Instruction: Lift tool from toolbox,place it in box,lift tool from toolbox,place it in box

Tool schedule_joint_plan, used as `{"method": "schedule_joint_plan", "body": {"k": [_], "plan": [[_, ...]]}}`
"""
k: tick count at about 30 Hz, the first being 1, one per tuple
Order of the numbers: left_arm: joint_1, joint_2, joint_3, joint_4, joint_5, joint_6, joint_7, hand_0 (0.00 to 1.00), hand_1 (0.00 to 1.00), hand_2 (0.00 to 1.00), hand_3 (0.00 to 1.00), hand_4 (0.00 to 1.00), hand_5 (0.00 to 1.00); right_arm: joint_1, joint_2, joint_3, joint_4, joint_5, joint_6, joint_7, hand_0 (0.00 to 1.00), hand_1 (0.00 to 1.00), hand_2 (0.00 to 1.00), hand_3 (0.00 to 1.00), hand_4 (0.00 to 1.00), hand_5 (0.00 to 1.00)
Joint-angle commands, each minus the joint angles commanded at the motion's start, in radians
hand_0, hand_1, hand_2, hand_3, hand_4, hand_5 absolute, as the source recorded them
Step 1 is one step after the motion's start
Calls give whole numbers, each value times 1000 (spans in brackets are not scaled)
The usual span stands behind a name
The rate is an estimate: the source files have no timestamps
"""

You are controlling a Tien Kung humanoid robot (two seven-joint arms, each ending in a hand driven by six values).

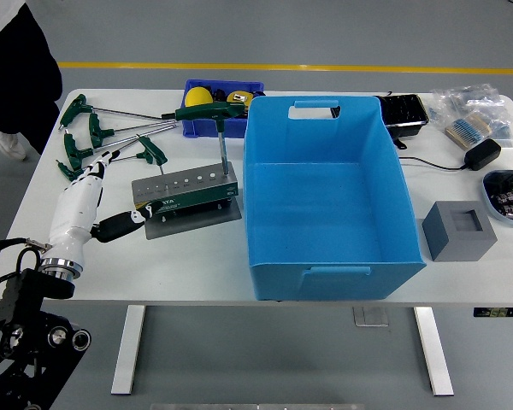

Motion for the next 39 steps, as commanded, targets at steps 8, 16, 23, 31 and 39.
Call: {"method": "schedule_joint_plan", "body": {"k": [8,16,23,31,39], "plan": [[1,-3,-2,2,39,16,29,783,835,931,897,998,577,0,-1,-14,1,14,1,7,655,642,716,564,813,756],[-5,-4,-1,-3,59,59,48,752,792,887,877,998,583,2,-4,-20,2,23,-2,15,654,642,716,563,812,755],[-5,-5,-3,-11,55,88,45,554,634,758,842,975,587,1,-2,-14,1,12,-2,11,653,642,716,563,811,754],[-6,-4,-1,-11,40,89,43,481,578,711,840,963,588,0,-2,-18,2,19,-3,13,654,642,716,563,812,752],[-11,-7,-5,-11,-18,92,42,420,538,674,838,949,577,6,-5,-17,3,17,-2,12,653,642,716,563,811,753]]}}
